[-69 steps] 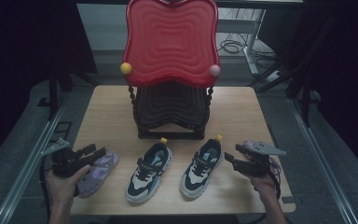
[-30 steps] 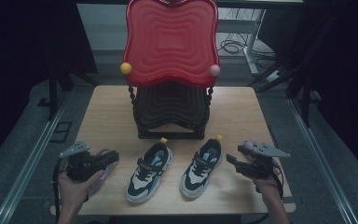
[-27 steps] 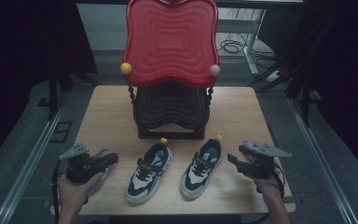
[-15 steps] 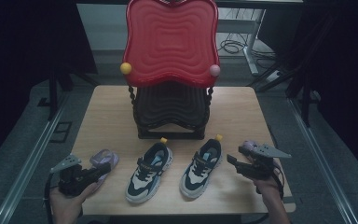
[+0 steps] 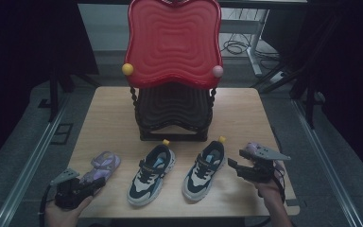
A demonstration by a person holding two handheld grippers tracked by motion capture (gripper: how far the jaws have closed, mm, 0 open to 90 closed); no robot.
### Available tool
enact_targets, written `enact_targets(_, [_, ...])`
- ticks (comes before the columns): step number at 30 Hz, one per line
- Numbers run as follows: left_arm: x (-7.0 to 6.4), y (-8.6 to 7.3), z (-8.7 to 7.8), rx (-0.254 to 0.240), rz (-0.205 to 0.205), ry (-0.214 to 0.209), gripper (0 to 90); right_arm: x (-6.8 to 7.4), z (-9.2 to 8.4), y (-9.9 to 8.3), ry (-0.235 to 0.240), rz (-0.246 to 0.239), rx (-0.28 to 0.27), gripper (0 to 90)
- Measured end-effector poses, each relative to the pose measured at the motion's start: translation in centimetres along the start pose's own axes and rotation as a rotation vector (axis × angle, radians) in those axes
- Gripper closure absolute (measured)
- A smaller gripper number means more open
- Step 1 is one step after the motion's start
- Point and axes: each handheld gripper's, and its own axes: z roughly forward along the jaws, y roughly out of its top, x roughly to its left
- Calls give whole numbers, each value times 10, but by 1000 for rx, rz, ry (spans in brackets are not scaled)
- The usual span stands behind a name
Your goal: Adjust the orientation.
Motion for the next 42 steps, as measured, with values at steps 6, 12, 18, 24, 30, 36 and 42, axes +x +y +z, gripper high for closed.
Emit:
enact_targets(6, [6,-9,-1,24,-14,16,900,-1,0,0,1,0,-8,331])
enact_targets(12, [8,-15,4,44,-25,32,898,0,-1,0,4,-8,-15,331])
enact_targets(18, [9,-20,8,60,-35,38,892,0,-1,-1,4,-6,-8,331])
enact_targets(24, [11,-26,7,75,-42,54,896,1,1,-2,5,-11,-2,331])
enact_targets(30, [16,-31,6,85,-54,98,898,1,2,-3,2,-13,2,331])
enact_targets(36, [17,-32,8,92,-62,101,899,1,1,-3,2,-12,3,331])
enact_targets(42, [22,-33,7,99,-65,134,899,1,1,-3,0,-10,5,331])
